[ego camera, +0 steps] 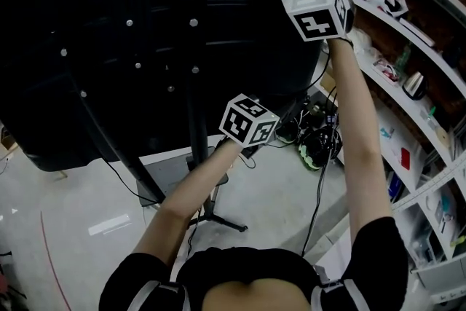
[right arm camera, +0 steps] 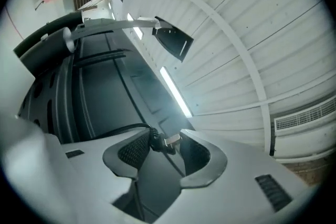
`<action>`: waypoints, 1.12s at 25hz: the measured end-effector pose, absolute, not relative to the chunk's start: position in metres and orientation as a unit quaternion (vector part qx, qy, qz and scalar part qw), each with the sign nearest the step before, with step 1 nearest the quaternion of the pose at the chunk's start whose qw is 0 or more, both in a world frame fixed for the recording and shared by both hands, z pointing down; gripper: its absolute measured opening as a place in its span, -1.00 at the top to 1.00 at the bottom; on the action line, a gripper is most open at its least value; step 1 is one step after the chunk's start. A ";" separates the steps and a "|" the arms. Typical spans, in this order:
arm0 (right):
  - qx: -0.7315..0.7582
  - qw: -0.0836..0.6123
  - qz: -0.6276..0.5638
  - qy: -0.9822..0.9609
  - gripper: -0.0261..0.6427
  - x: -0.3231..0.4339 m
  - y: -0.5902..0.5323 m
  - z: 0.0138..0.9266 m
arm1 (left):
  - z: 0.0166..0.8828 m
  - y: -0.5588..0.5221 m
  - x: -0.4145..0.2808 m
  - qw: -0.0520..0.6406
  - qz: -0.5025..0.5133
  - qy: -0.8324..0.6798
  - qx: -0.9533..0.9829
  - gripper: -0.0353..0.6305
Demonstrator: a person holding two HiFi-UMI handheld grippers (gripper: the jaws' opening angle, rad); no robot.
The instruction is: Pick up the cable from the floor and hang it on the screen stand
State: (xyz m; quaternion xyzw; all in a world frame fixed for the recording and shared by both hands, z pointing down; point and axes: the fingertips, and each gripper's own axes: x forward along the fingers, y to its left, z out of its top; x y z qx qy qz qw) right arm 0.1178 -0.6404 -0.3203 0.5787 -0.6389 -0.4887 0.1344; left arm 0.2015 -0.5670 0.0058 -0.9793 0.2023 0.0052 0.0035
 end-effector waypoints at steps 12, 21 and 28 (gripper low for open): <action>0.556 0.068 -0.527 -0.640 0.33 0.096 -0.525 -0.354 | 0.006 -0.517 0.195 -0.034 0.017 0.221 -0.975 0.87; 0.575 0.049 -0.497 -0.648 0.33 0.156 -0.414 -0.308 | 0.037 -0.416 0.207 -0.045 0.000 0.251 -0.967 0.87; 0.589 0.061 -0.426 -0.684 0.34 0.177 -0.405 -0.199 | 0.088 -0.379 0.190 -0.054 -0.016 0.271 -0.961 0.87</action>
